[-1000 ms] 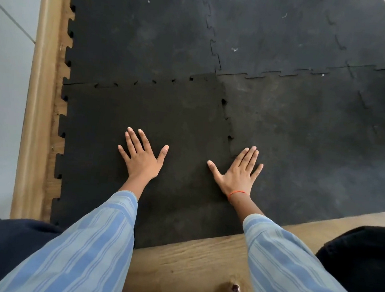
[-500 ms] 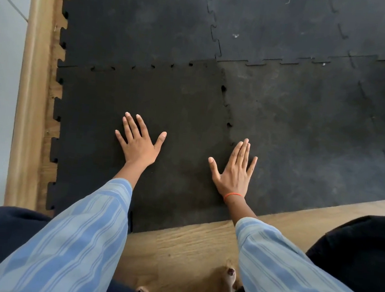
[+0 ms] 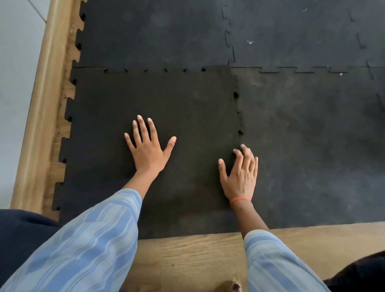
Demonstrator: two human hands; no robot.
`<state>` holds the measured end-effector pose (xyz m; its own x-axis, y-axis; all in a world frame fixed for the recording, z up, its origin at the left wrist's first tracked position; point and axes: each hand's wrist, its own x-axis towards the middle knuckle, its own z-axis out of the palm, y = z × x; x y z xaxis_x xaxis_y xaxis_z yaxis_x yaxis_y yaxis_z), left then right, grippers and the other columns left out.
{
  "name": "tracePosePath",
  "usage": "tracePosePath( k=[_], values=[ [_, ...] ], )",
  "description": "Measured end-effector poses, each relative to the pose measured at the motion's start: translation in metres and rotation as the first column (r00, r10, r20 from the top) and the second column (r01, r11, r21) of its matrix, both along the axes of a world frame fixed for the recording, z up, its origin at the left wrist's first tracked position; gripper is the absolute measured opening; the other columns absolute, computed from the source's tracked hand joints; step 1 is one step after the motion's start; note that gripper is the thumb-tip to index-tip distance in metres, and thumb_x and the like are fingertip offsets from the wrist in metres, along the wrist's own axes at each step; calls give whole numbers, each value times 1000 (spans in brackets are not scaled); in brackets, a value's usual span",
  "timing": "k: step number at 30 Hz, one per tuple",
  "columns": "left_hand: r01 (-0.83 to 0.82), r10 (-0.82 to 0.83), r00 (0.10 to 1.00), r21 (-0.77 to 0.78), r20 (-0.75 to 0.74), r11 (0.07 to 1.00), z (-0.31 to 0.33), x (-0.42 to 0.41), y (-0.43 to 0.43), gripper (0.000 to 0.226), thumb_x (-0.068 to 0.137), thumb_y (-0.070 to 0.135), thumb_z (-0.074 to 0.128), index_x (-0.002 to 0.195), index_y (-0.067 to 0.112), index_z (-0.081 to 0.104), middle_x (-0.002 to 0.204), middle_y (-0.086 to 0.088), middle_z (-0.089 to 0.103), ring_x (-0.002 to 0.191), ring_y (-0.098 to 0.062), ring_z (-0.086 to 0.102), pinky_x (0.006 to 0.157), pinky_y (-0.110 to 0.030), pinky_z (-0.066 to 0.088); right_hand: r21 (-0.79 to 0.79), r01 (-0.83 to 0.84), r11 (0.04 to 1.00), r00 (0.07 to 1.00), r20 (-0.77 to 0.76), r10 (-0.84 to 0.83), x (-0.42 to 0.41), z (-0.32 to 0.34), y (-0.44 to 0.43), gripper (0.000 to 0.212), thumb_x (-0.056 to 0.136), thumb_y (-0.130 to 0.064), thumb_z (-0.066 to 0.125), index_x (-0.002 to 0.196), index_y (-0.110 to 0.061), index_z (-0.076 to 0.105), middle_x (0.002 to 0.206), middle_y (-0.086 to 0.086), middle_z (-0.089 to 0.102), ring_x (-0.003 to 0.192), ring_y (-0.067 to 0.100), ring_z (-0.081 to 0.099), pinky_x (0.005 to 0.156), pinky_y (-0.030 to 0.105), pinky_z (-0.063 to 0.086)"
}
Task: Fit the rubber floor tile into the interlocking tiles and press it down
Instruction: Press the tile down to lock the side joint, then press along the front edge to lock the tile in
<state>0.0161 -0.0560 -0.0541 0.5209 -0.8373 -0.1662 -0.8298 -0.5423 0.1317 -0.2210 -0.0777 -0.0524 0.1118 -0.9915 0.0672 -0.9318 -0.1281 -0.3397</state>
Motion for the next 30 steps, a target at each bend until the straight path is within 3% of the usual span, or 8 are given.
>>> tracePosePath(
  k=[7, 14, 19, 30],
  values=[
    [2, -1, 1000, -35, 24, 999, -5, 1, -1, 90, 89, 70, 21, 152, 6, 18, 160, -20, 12, 148, -36, 10, 115, -60, 10, 75, -11, 997, 992, -126, 21, 21, -12, -42, 76, 94, -56, 32, 151, -8, 19, 162, 5, 18, 150, 19, 14, 123, 43, 9],
    [0, 1, 1000, -19, 22, 1000, -2, 1, -2, 90, 89, 70, 22, 152, 7, 17, 160, -21, 11, 148, -36, 10, 115, -60, 11, 148, 19, 989, 991, -135, 1, 32, -9, -53, 82, 93, -60, 29, 153, -8, 9, 164, 4, 6, 151, 18, 1, 122, 44, -2],
    [46, -43, 998, -73, 40, 996, -6, 10, -14, 87, 88, 68, 27, 152, 10, 21, 160, -21, 12, 147, -35, 13, 117, -56, 10, 111, -157, 981, 975, -139, 172, 51, -7, -99, 79, 95, -57, 29, 153, -8, 9, 163, 6, 6, 151, 18, 2, 123, 44, 0],
    [86, -77, 995, -152, 63, 985, -12, 24, -42, 85, 86, 70, 26, 149, 14, 30, 158, -19, 20, 145, -34, 19, 116, -54, 15, 29, -161, 987, 980, -116, 163, 78, -14, -161, 77, 94, -58, 35, 149, -5, 24, 156, 12, 27, 146, 25, 21, 123, 40, 9]
  ],
)
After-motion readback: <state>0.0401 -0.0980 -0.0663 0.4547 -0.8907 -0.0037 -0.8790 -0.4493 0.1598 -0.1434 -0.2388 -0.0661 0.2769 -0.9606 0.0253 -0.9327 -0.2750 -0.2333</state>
